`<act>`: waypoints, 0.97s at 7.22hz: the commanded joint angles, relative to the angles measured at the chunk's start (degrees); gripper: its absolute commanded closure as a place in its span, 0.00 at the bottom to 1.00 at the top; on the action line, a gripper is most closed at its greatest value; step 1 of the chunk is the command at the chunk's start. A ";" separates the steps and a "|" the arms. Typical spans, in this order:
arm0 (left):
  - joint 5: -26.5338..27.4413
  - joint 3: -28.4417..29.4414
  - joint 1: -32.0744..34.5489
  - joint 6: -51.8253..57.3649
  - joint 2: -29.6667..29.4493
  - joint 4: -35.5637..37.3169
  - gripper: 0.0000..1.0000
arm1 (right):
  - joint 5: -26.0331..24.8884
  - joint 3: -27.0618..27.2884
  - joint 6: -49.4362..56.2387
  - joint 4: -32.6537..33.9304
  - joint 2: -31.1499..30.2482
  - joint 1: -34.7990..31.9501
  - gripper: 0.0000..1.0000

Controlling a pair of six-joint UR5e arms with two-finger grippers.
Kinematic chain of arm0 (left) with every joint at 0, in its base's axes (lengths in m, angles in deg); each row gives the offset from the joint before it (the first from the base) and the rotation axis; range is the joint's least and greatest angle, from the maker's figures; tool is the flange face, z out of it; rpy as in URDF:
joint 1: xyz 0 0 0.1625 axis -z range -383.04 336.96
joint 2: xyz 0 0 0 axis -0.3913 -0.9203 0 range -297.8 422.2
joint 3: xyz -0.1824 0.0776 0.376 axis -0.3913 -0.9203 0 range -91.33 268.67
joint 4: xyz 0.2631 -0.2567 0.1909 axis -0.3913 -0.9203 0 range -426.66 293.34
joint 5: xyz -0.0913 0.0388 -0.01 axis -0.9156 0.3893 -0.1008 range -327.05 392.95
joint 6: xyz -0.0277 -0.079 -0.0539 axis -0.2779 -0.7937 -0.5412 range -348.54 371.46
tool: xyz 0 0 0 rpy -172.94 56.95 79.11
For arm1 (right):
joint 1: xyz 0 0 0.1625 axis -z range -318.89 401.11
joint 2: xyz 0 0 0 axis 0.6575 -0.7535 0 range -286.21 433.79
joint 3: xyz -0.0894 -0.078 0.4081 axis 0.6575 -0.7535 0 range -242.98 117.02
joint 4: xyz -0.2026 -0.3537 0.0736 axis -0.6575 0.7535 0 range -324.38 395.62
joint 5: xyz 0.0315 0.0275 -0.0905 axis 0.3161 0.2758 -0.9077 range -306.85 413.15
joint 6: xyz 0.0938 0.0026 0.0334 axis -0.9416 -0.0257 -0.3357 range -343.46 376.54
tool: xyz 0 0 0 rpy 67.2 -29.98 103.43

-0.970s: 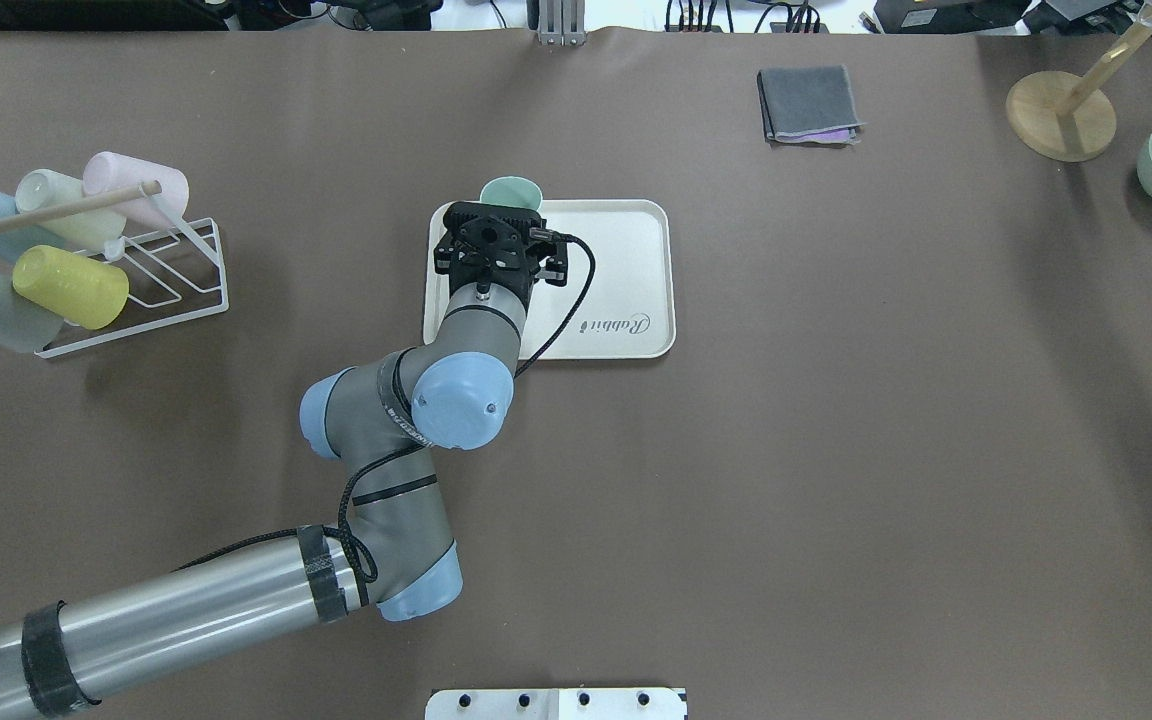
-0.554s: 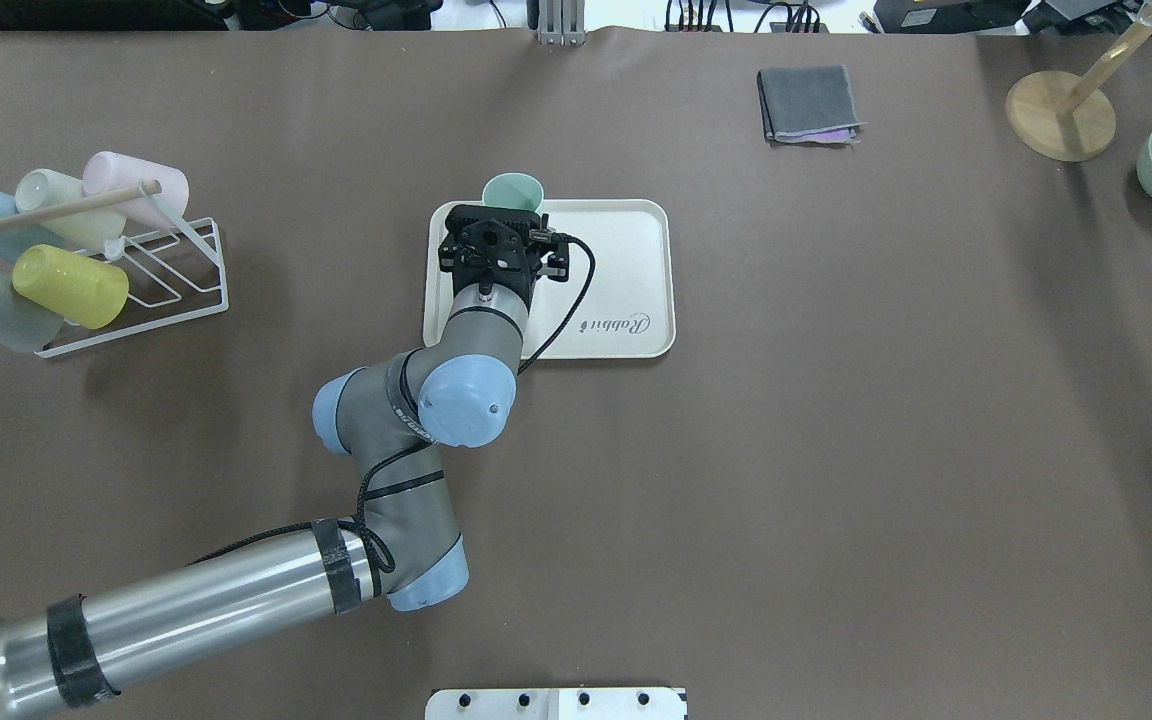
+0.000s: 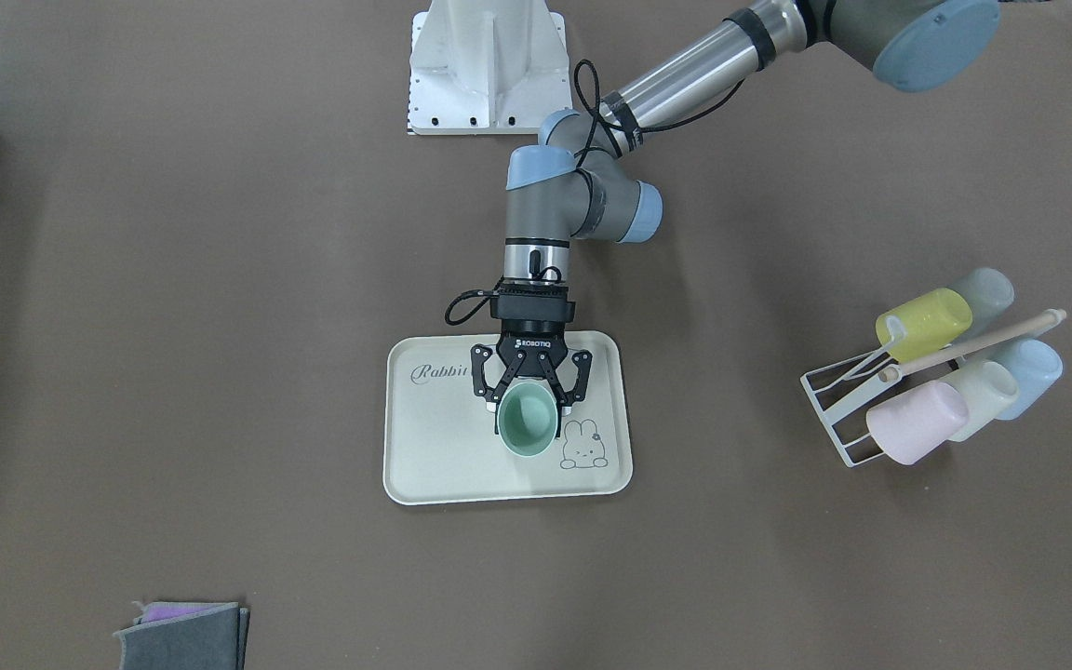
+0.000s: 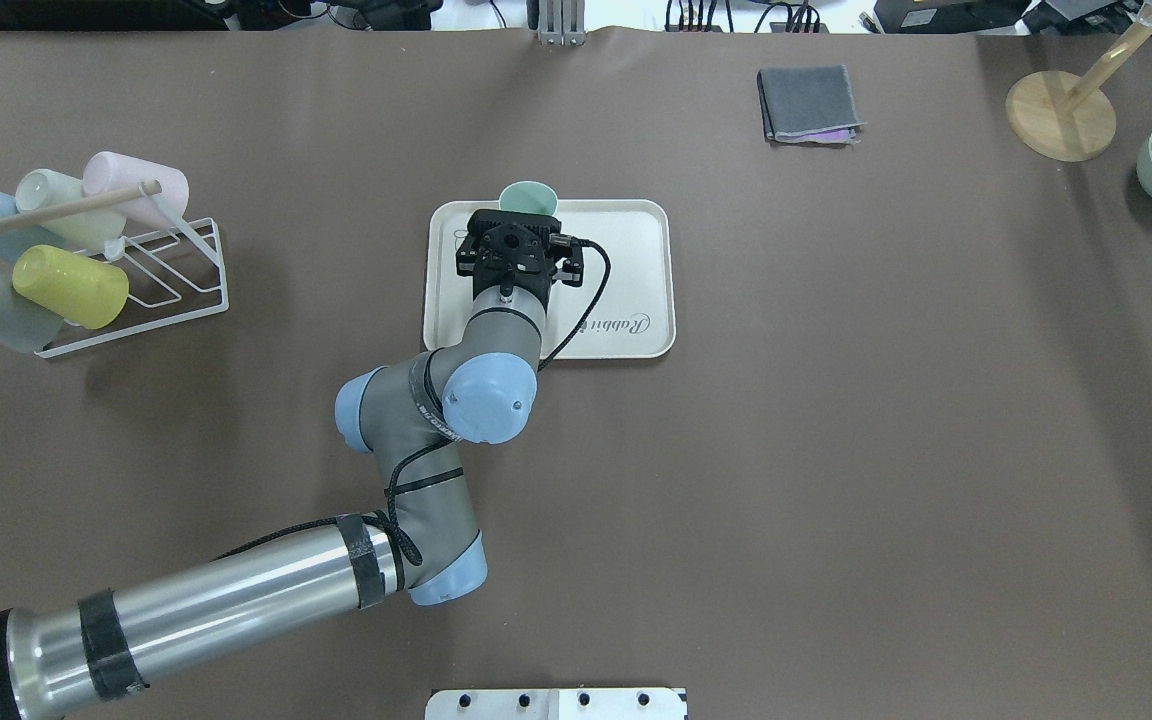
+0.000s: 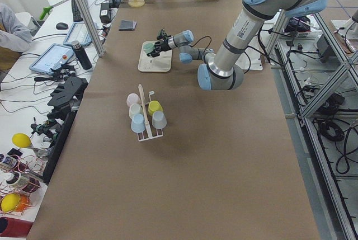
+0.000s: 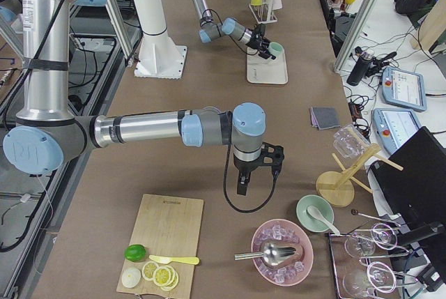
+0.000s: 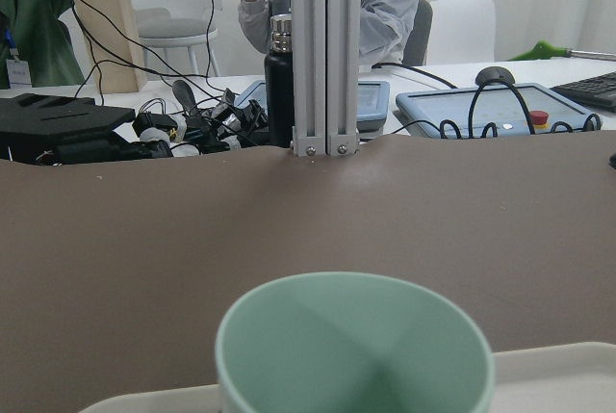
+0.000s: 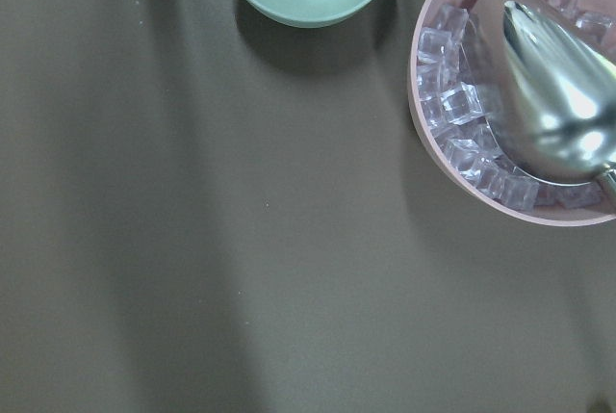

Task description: Pick up and place green cup on tray

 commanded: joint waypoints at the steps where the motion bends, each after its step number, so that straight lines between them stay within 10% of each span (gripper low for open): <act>1: -2.27 0.16 -0.28 -1.83 -0.48 -0.03 0.86 | -0.47 -0.49 0.09 -0.01 0.30 -0.15 0.00; 7: -1.48 1.13 -1.60 0.37 -1.18 0.76 0.85 | -0.55 -0.67 0.53 -0.01 0.57 -1.99 0.00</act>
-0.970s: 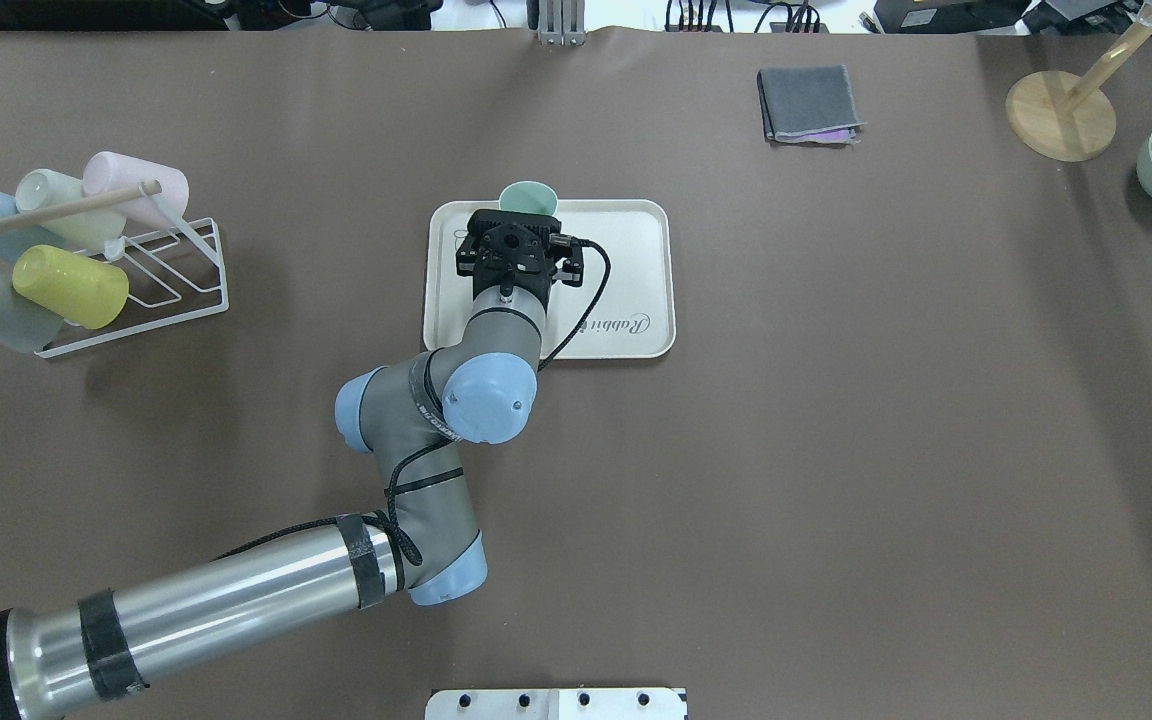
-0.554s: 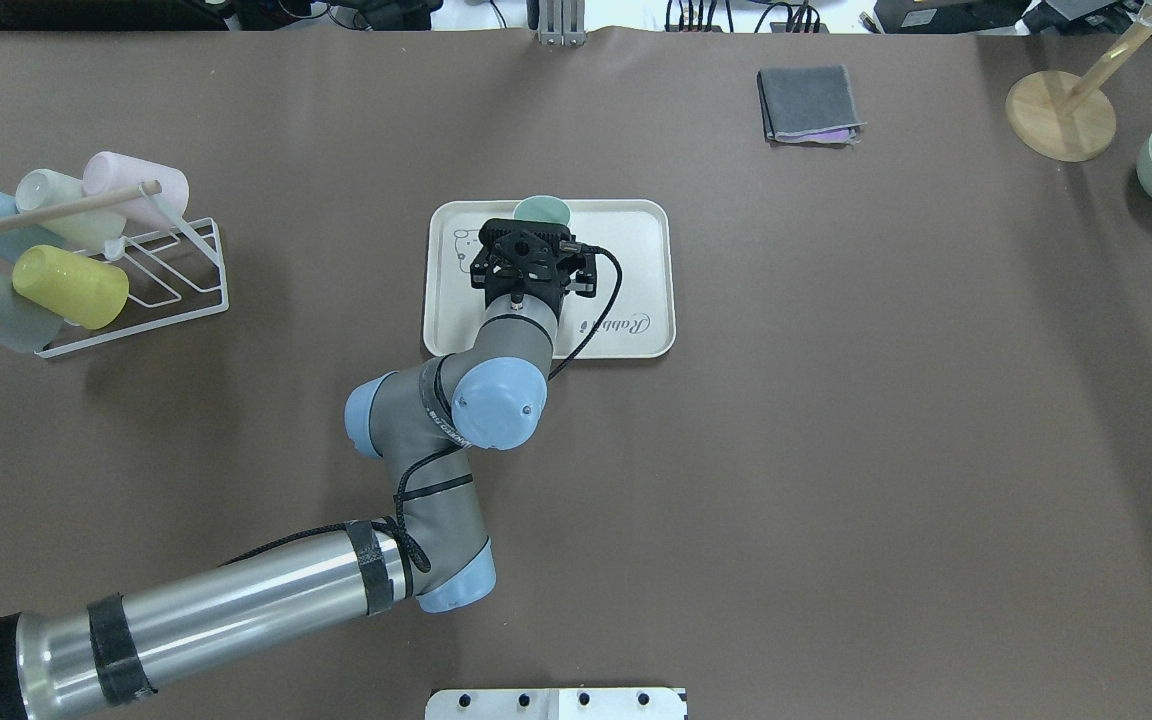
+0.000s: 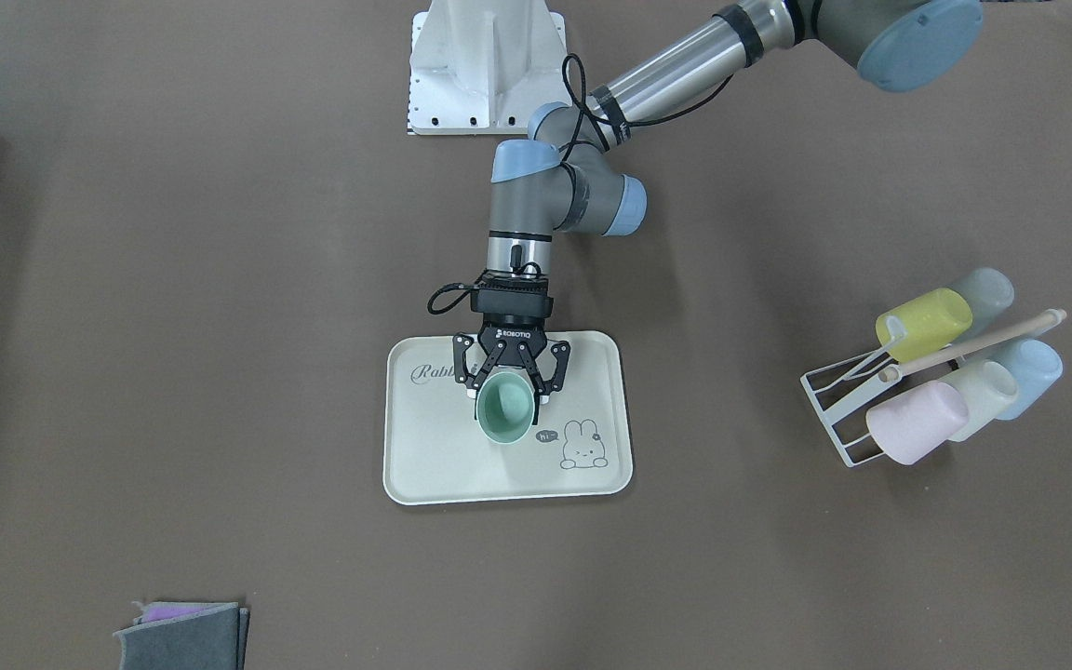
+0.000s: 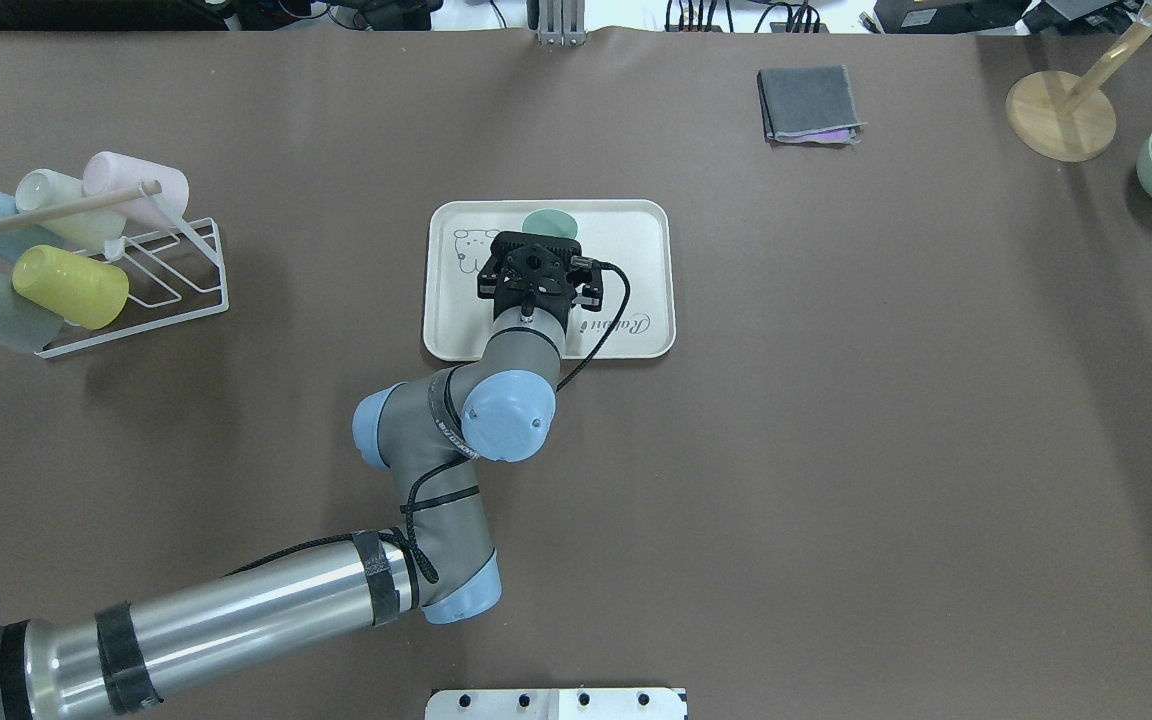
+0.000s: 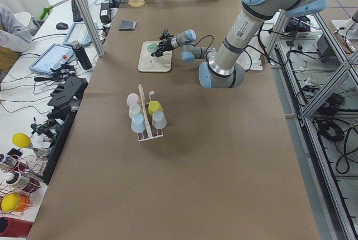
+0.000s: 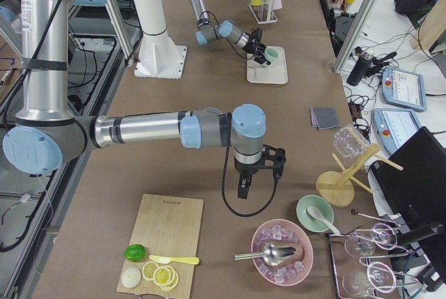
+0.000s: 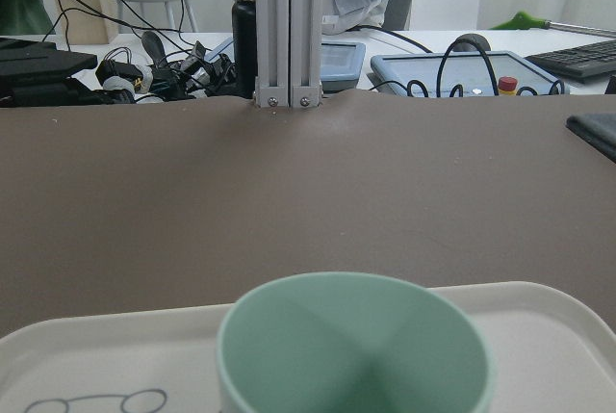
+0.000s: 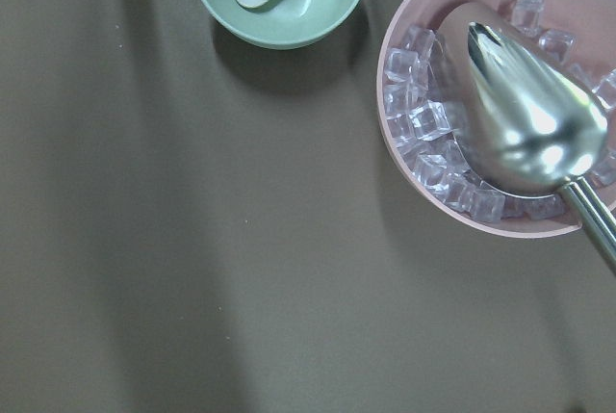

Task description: Pick up and place green cup on tray

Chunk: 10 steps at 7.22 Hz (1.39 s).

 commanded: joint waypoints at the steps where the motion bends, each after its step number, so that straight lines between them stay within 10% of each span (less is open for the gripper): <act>1: 0.08 0.10 -0.02 0.24 -0.27 -0.02 0.85 | 0.15 -0.01 0.17 0.07 0.07 -0.64 0.00; 10: -0.01 0.46 -0.02 -0.38 -0.53 -0.72 0.79 | 0.86 -0.01 0.17 0.33 0.07 -1.61 0.00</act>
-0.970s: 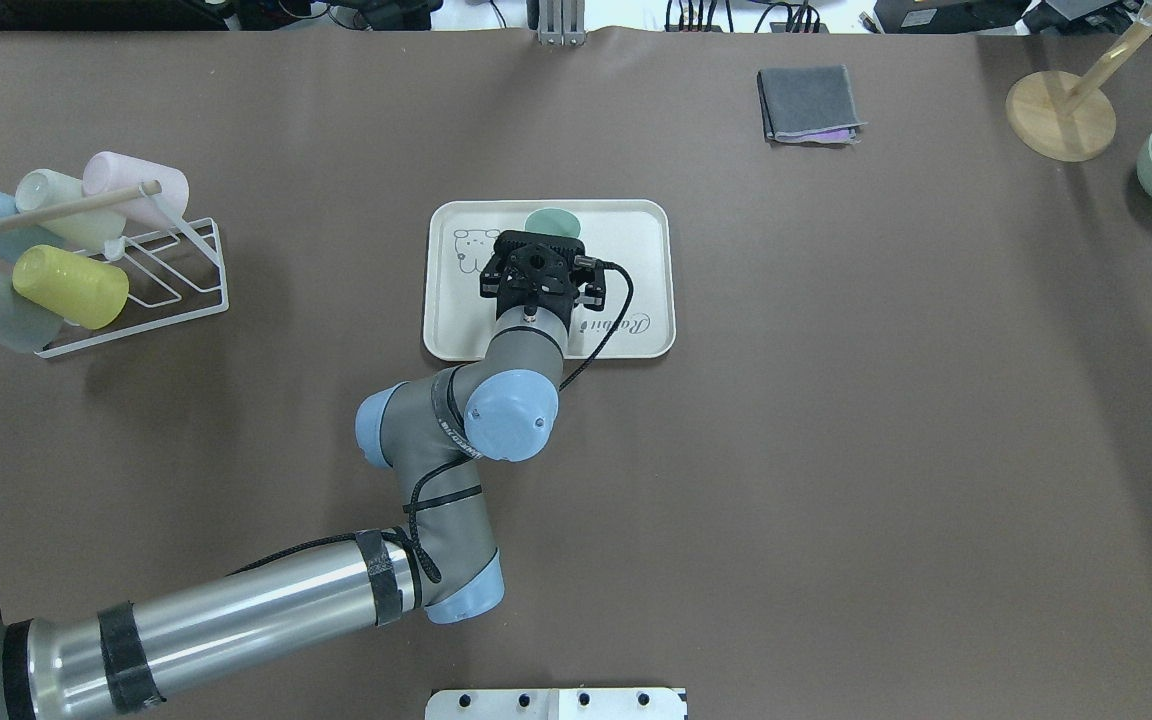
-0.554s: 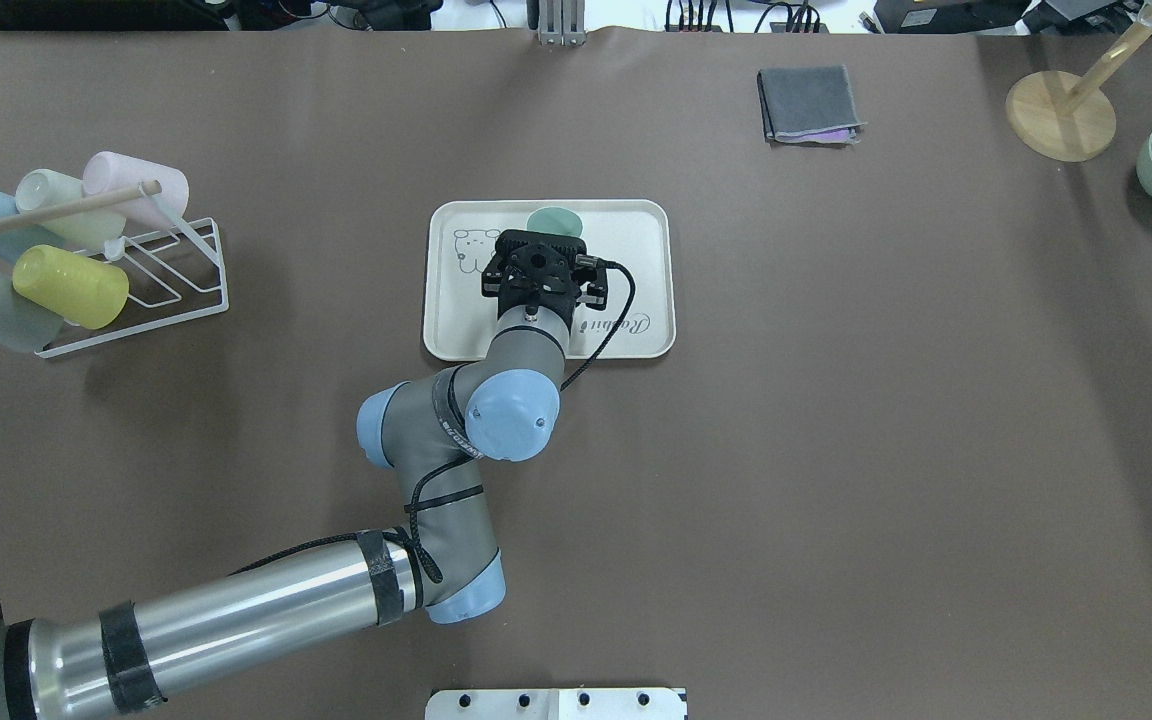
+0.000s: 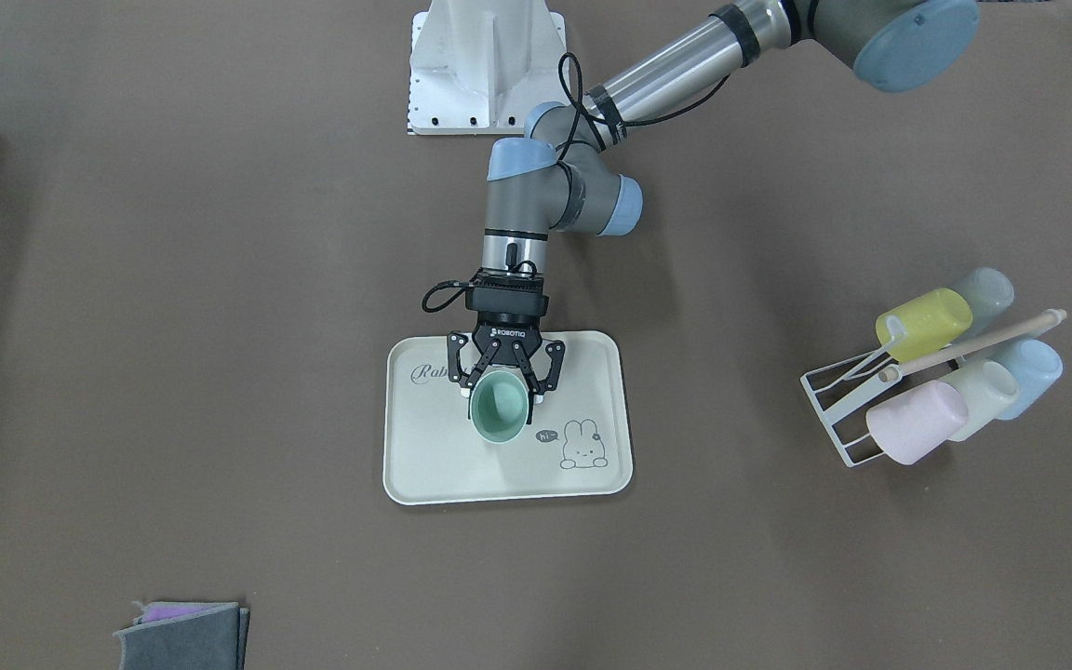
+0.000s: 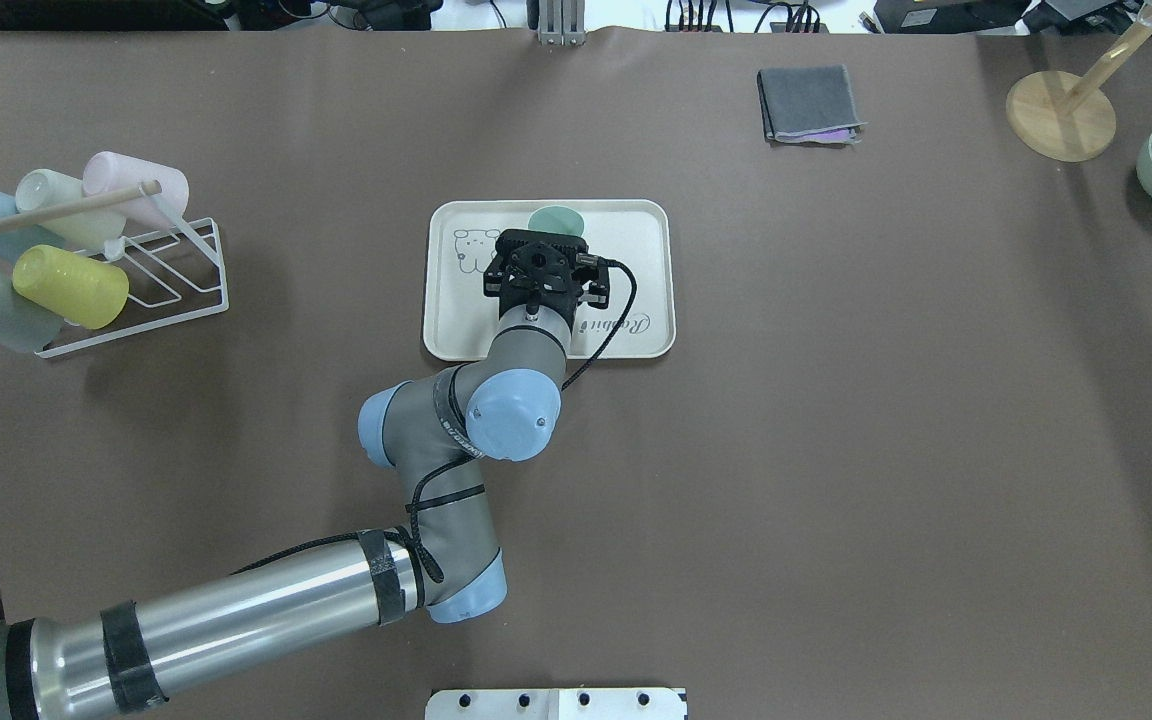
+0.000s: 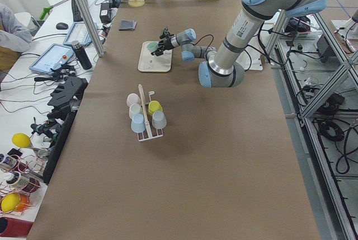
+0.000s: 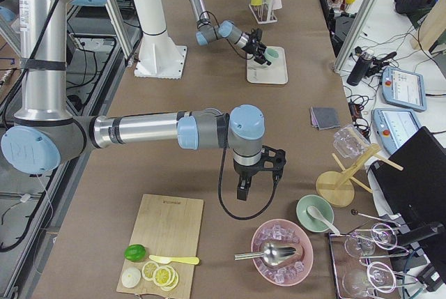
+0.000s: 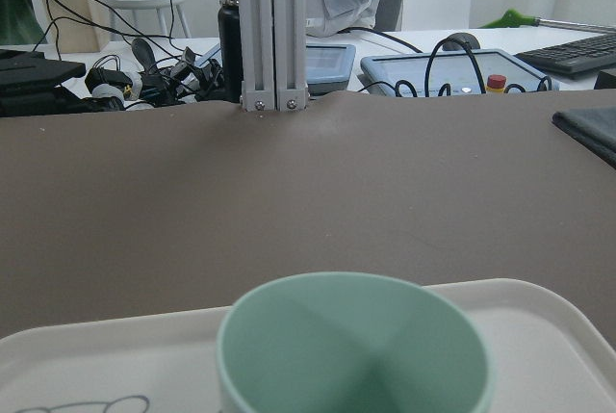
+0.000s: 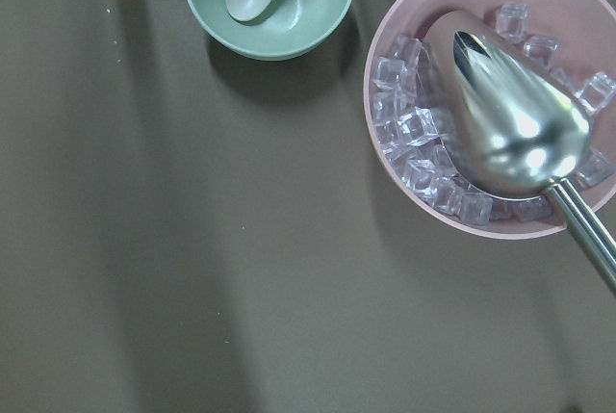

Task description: Pick up and place green cup on tray

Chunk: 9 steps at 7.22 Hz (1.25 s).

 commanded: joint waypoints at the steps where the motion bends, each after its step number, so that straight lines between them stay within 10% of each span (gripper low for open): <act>1: -0.19 0.06 -0.09 -0.01 0.01 -0.02 0.55 | 0.11 -0.01 -0.03 0.30 -0.01 -0.01 0.00; 2: -0.19 0.06 -0.09 0.17 0.01 0.07 0.01 | 0.54 -0.01 -0.03 0.30 -0.01 -0.53 0.00; 6: 0.16 -1.07 -0.09 1.13 0.45 -0.71 0.01 | 0.55 -0.01 0.06 0.12 -0.01 -0.62 0.00; 9: 2.27 -13.11 0.18 15.60 9.75 -10.07 0.01 | 0.63 -0.01 0.06 0.04 -0.10 -0.80 0.00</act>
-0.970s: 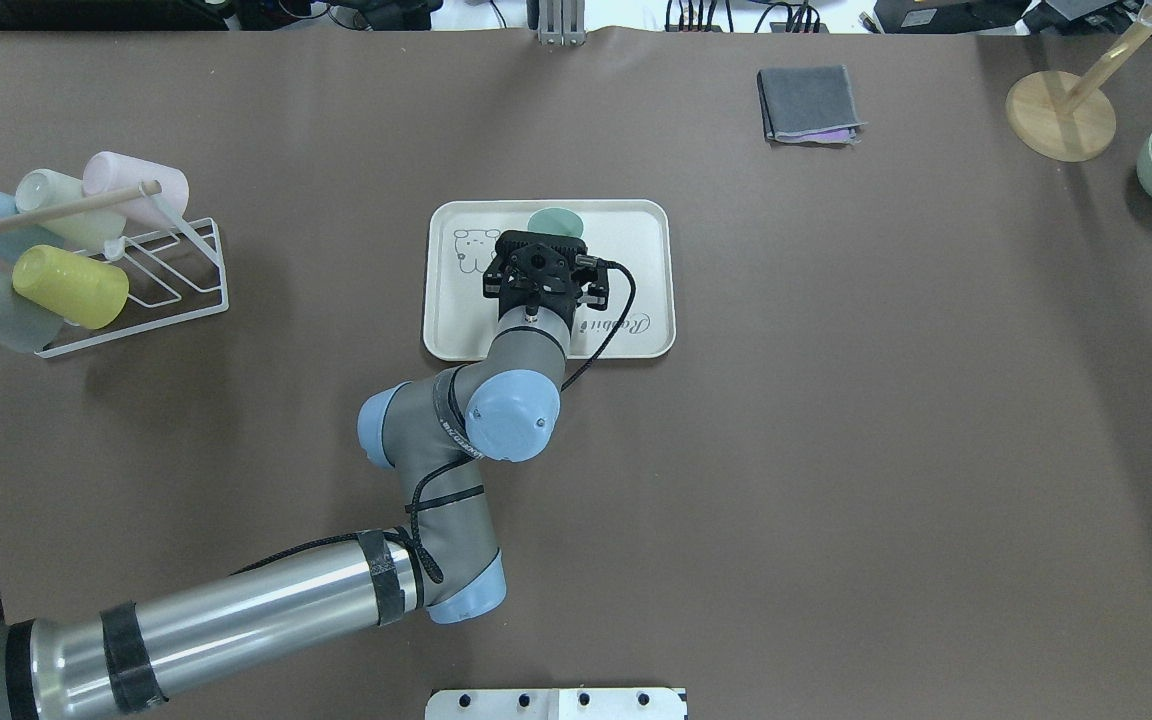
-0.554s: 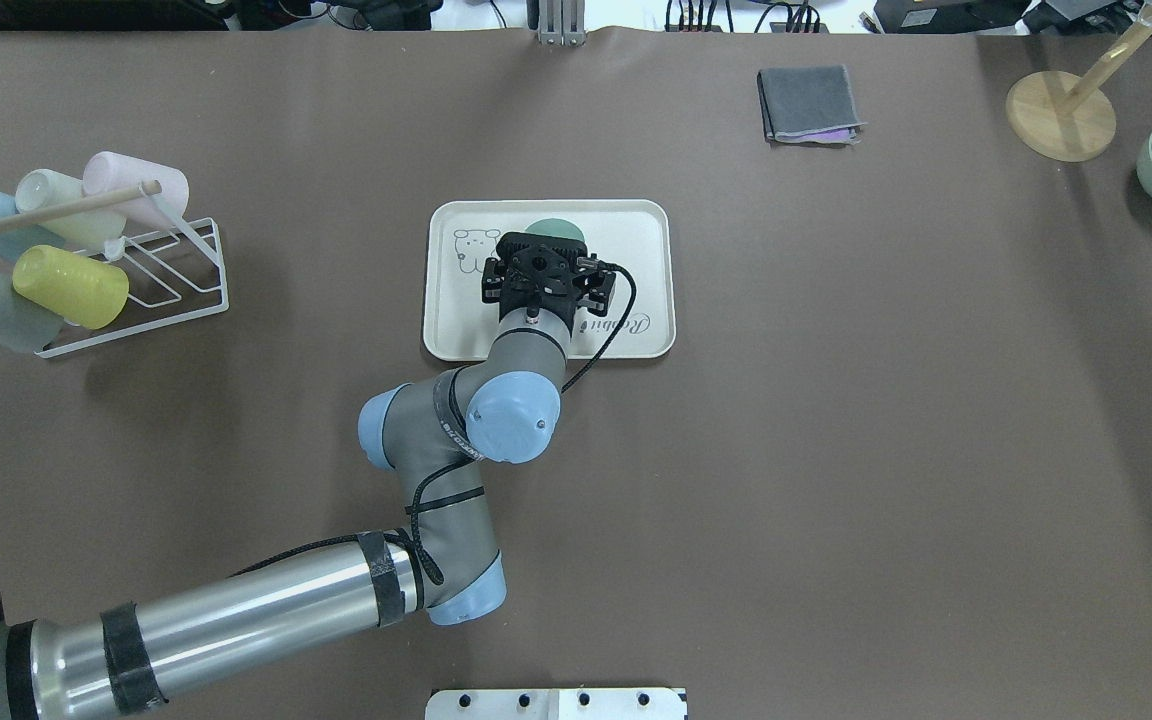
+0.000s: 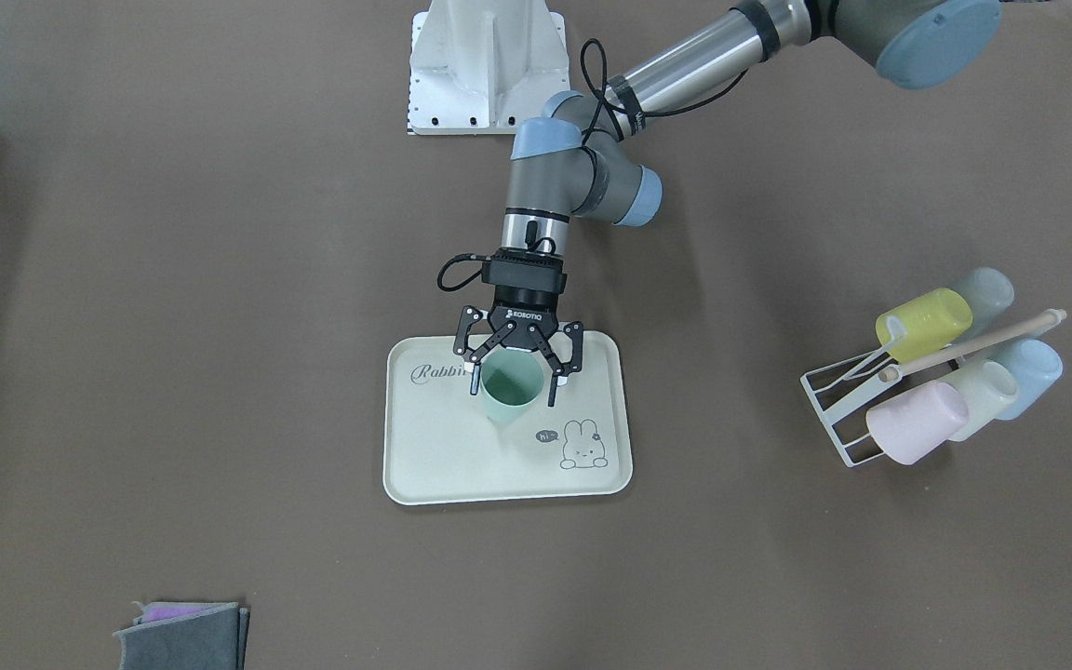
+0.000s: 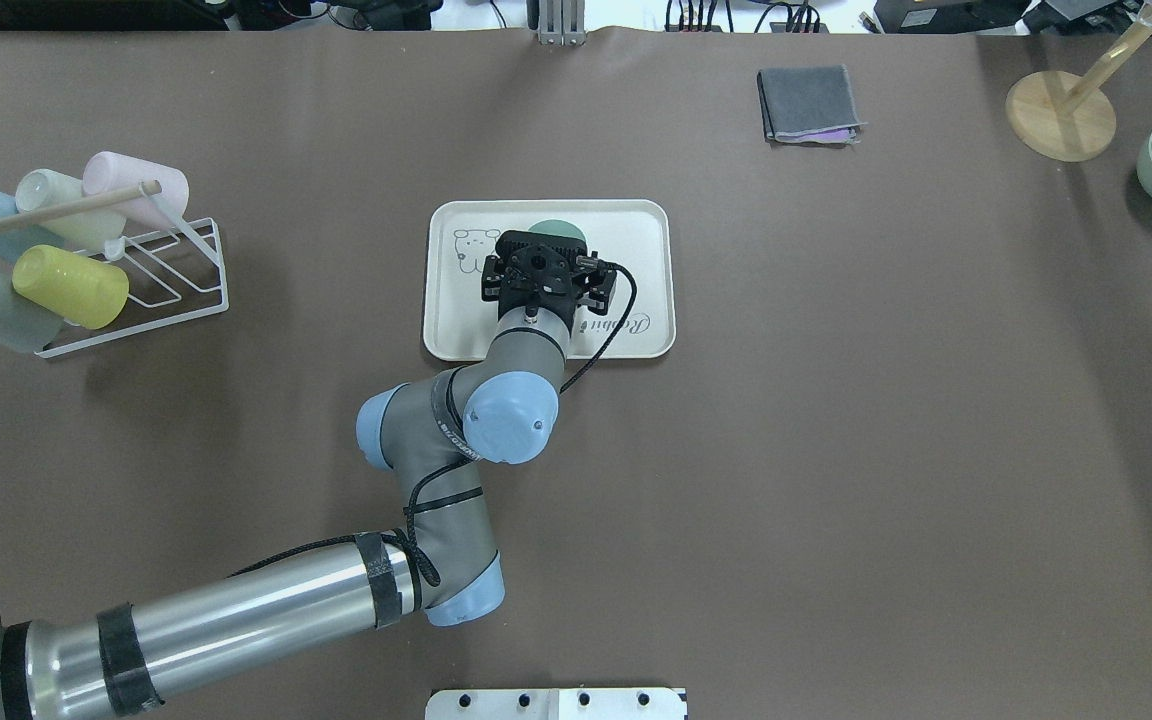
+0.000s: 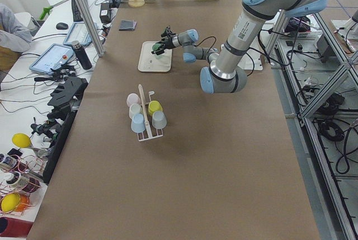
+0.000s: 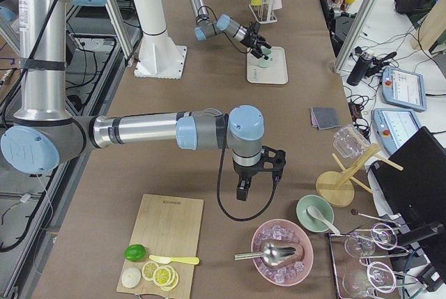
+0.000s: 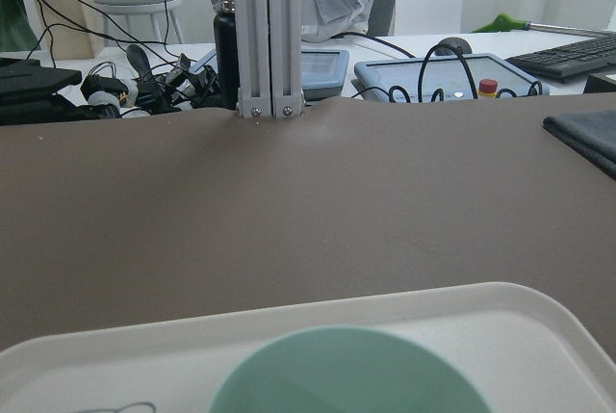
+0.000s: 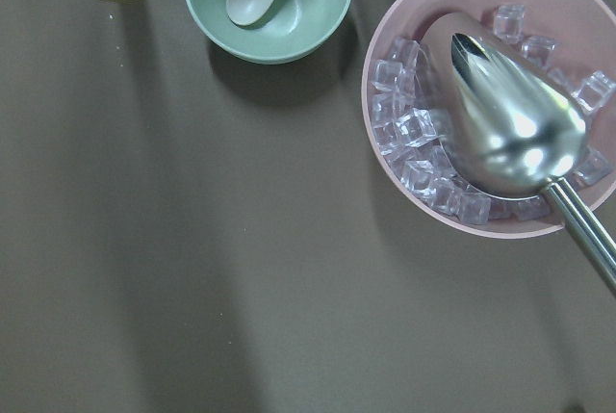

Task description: Pick up and place green cup on tray

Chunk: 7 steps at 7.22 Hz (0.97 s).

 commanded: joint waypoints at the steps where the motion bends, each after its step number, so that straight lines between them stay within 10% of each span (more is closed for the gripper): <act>1: 0.56 -4.32 0.19 6.56 2.75 -5.64 0.01 | 0.03 0.00 0.00 -0.01 -0.06 -0.26 0.00; 4: -2.85 -9.67 2.55 6.48 2.57 -5.21 0.01 | 0.12 0.00 0.00 -0.01 -0.06 -0.87 0.00; 7: -20.04 -14.42 14.48 6.48 3.09 9.50 0.01 | 0.12 0.00 0.09 0.16 -0.06 -1.40 0.00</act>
